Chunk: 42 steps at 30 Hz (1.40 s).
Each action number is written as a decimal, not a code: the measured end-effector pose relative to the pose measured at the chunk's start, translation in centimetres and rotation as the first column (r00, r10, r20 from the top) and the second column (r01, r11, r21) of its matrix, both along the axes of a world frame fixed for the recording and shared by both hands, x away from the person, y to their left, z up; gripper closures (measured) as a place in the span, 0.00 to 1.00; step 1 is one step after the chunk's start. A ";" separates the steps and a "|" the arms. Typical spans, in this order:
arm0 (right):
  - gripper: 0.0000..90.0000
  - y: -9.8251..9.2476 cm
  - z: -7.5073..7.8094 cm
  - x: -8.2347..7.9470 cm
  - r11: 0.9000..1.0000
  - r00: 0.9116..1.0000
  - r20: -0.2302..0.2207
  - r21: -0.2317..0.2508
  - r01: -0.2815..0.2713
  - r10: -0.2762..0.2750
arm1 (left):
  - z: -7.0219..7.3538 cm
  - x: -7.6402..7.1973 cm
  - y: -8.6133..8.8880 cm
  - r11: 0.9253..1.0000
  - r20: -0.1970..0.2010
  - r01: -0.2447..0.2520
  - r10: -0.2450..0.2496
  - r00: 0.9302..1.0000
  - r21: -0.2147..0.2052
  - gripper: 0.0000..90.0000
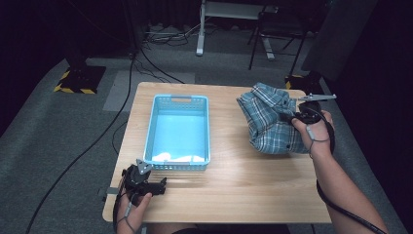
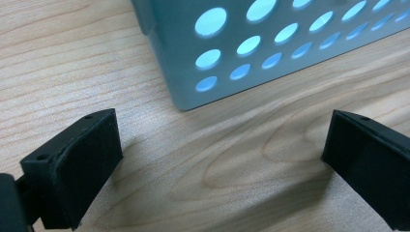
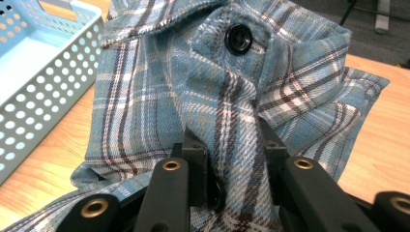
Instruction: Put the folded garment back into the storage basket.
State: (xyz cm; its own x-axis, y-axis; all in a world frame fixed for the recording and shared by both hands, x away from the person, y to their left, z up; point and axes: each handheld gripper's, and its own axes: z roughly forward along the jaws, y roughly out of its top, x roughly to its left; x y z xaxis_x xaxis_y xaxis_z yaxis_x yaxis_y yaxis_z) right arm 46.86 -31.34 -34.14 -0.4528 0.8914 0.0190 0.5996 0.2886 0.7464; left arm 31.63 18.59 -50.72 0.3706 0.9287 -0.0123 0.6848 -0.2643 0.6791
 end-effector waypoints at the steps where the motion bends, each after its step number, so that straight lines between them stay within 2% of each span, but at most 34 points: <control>1: 0.80 0.1 0.2 0.0 1.000 1.000 0.002 0.001 0.001 -0.001 | 0.0 0.0 0.0 1.000 0.000 0.000 0.000 1.000 0.000 0.00; 17: 0.80 1.6 2.5 0.5 1.000 0.999 0.030 0.000 -0.026 0.026 | 0.0 0.0 0.0 1.000 0.001 -0.004 0.004 1.000 -0.001 0.00; 35: 0.80 4.5 4.7 1.4 0.997 0.995 0.061 -0.006 -0.081 0.081 | 0.0 0.0 0.0 1.000 0.003 -0.008 0.008 1.000 0.000 0.00; 42: 0.80 5.9 5.5 1.7 0.995 0.992 0.071 0.005 -0.100 0.099 | 0.0 -0.1 0.0 1.000 0.004 -0.012 0.012 1.000 -0.001 0.00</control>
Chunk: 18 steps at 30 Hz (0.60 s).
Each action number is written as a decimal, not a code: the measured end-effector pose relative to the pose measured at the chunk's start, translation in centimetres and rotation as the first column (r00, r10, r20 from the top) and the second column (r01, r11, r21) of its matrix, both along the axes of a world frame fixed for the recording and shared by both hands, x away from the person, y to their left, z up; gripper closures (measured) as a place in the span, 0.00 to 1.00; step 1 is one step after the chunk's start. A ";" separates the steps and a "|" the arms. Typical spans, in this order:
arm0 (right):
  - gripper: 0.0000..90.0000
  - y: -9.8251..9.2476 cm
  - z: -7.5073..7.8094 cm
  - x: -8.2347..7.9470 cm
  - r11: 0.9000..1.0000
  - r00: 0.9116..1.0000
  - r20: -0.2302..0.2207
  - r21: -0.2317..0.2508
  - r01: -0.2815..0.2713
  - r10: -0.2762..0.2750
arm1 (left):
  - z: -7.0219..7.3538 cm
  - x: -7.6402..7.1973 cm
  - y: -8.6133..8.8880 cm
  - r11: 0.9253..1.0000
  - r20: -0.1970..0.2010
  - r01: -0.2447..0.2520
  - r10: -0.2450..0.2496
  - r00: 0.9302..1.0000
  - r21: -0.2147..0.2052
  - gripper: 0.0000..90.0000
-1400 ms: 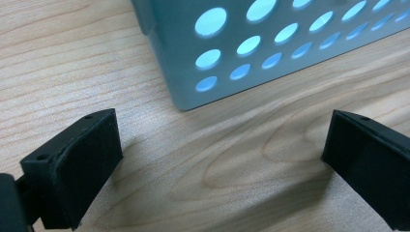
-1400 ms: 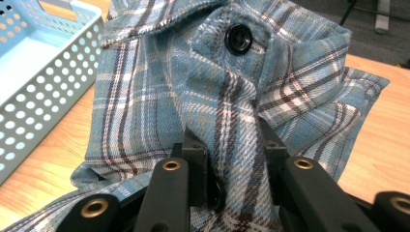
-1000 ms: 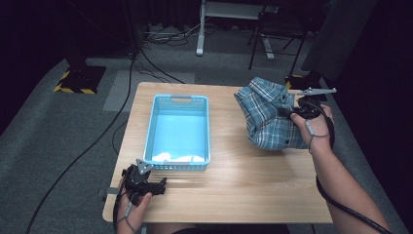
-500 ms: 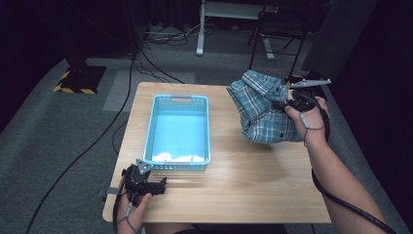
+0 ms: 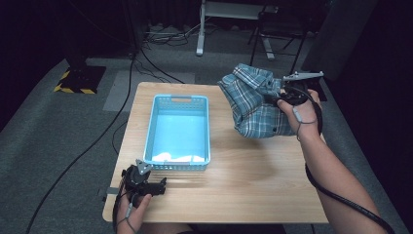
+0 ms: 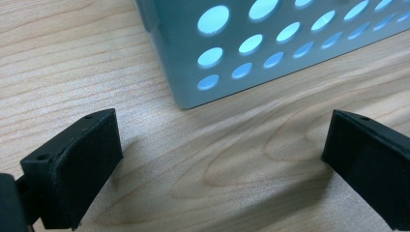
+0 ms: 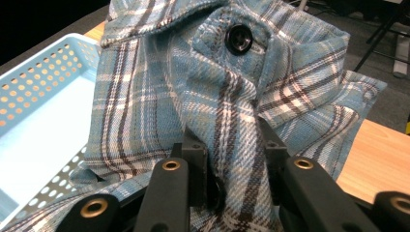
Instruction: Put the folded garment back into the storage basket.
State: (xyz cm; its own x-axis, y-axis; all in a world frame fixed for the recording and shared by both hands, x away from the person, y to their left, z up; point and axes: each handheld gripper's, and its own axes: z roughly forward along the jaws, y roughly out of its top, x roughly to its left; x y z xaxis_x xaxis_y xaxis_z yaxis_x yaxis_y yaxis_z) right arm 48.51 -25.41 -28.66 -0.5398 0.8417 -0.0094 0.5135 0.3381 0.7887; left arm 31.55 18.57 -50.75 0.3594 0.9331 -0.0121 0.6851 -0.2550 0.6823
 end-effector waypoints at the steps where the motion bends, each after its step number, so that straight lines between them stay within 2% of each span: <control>1: 0.80 0.2 0.1 0.0 1.000 1.000 0.003 0.000 -0.004 0.004 | 0.0 0.0 0.0 1.000 0.000 0.000 0.000 1.000 0.000 0.00; 7: 0.80 1.7 0.9 0.1 1.000 1.000 0.018 0.002 -0.024 0.024 | 0.0 0.0 0.0 1.000 -0.001 0.002 -0.002 1.000 0.002 0.00; 13: 0.80 3.3 1.6 0.2 0.998 0.998 0.027 0.027 -0.053 0.052 | 0.0 0.1 0.0 1.000 -0.004 0.006 -0.006 1.000 0.002 0.00; 18: 0.80 4.7 2.1 0.2 0.997 0.997 0.034 0.018 -0.069 0.068 | 0.0 0.1 0.0 1.000 -0.002 0.008 -0.008 1.000 0.002 0.00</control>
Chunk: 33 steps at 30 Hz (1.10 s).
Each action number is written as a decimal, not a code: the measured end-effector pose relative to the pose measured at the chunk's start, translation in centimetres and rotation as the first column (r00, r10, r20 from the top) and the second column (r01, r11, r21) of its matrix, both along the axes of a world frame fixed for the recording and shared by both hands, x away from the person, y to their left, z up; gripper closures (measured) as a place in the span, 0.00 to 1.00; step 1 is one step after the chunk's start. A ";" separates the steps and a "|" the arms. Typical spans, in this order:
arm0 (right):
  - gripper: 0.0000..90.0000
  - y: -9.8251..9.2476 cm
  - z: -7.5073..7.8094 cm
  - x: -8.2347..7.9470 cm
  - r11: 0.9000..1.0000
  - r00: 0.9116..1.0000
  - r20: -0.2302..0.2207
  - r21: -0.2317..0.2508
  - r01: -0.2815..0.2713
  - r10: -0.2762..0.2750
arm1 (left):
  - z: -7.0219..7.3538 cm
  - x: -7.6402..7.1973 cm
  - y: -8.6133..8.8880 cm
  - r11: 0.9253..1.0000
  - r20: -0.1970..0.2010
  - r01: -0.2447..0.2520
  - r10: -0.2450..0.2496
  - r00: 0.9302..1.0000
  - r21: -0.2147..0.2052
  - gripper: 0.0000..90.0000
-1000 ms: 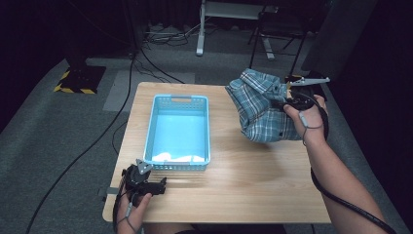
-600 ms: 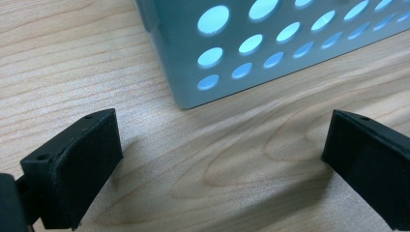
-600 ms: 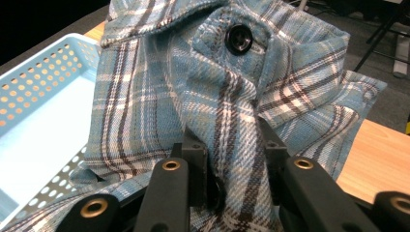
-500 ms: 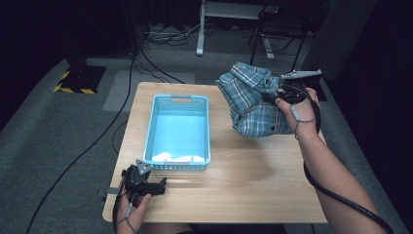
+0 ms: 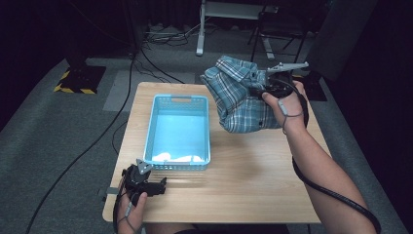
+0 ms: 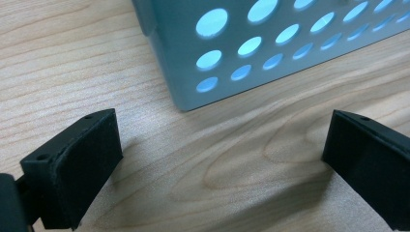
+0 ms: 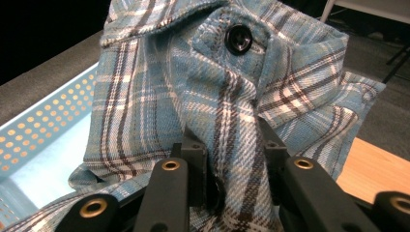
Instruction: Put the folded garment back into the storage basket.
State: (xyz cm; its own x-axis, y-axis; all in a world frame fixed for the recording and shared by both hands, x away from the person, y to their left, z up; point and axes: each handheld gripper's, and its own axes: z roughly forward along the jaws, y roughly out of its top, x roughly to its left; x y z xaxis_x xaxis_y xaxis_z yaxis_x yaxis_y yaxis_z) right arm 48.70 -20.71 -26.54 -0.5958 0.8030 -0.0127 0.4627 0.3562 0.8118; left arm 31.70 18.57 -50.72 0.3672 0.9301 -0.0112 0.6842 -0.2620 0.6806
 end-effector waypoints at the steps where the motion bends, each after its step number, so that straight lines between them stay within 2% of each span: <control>1: 0.80 0.2 0.1 0.0 1.000 1.000 0.003 -0.001 -0.004 0.004 | 0.0 0.0 0.0 1.000 0.000 -0.002 0.002 1.000 -0.002 0.00; 14: 0.80 3.3 0.5 0.2 0.999 0.999 0.015 0.010 -0.052 0.052 | 0.0 0.0 0.0 1.000 -0.002 0.001 -0.001 1.000 0.002 0.00; 33: 0.80 7.7 -0.1 0.2 0.992 0.992 0.031 0.025 -0.122 0.121 | 0.0 0.1 0.0 1.000 -0.003 -0.003 0.003 1.000 0.001 0.00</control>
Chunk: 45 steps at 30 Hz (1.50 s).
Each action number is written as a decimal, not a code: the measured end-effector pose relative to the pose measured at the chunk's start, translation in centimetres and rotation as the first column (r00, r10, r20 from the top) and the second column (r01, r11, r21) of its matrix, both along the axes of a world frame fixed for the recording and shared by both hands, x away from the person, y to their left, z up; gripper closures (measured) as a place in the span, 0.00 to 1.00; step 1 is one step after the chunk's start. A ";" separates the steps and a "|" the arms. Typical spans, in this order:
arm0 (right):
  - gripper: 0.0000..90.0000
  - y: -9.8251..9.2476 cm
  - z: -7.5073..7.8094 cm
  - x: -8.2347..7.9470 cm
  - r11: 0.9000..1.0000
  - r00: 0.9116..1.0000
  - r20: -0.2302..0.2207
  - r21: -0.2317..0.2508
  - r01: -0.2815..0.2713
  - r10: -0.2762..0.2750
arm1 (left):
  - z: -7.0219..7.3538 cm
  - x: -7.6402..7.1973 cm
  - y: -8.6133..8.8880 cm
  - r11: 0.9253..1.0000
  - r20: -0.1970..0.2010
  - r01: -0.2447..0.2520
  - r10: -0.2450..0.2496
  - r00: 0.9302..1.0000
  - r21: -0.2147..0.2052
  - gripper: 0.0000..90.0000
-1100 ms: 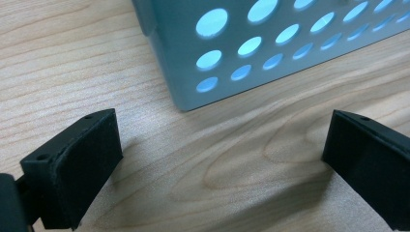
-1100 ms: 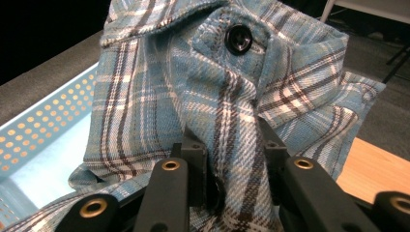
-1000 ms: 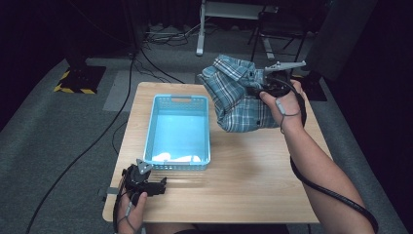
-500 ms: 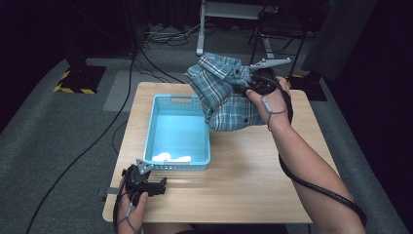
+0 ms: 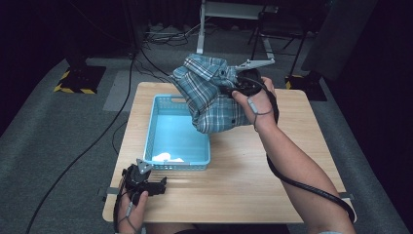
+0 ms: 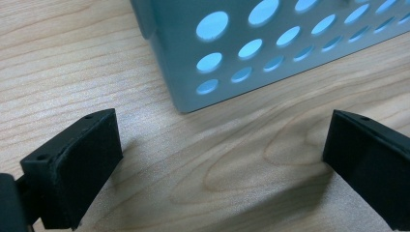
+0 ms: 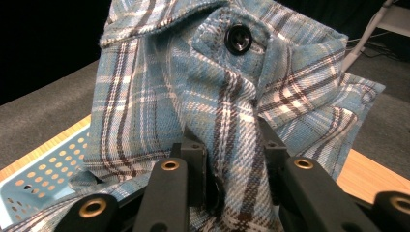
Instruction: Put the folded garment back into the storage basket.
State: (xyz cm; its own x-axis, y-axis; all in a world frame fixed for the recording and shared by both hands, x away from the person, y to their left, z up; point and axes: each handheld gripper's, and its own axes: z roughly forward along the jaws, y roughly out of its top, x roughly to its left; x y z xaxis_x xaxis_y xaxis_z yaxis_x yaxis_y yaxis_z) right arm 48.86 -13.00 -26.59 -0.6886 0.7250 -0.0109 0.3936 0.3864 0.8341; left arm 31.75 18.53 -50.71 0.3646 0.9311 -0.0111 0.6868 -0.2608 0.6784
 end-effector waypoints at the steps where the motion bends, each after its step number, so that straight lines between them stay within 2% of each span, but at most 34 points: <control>1: 0.80 0.2 0.0 0.0 1.000 1.000 -0.001 0.003 -0.002 0.002 | 0.0 0.0 0.0 1.000 0.000 0.000 0.000 1.000 0.000 0.00; 10: 0.80 1.9 -0.5 -0.2 0.999 1.000 0.010 0.022 -0.026 0.026 | 0.0 0.0 0.0 1.000 0.000 0.001 -0.001 1.000 0.000 0.00; 28: 0.80 6.3 -2.5 -0.4 0.996 0.996 -0.019 0.028 -0.088 0.088 | 0.0 0.0 0.0 1.000 0.000 0.001 -0.001 1.000 0.000 0.00; 45: 0.79 9.6 -5.5 -0.5 0.992 0.990 -0.065 0.028 -0.122 0.123 | 0.0 0.0 0.0 1.000 0.000 0.001 -0.001 1.000 0.000 0.00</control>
State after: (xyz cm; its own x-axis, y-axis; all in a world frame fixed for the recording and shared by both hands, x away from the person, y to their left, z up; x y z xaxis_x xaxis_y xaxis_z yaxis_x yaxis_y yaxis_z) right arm 48.39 -3.36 -32.08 -0.7708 0.6348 0.0542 0.3995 0.4153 0.8173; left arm 31.76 18.54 -50.70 0.3650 0.9309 -0.0113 0.6869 -0.2611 0.6783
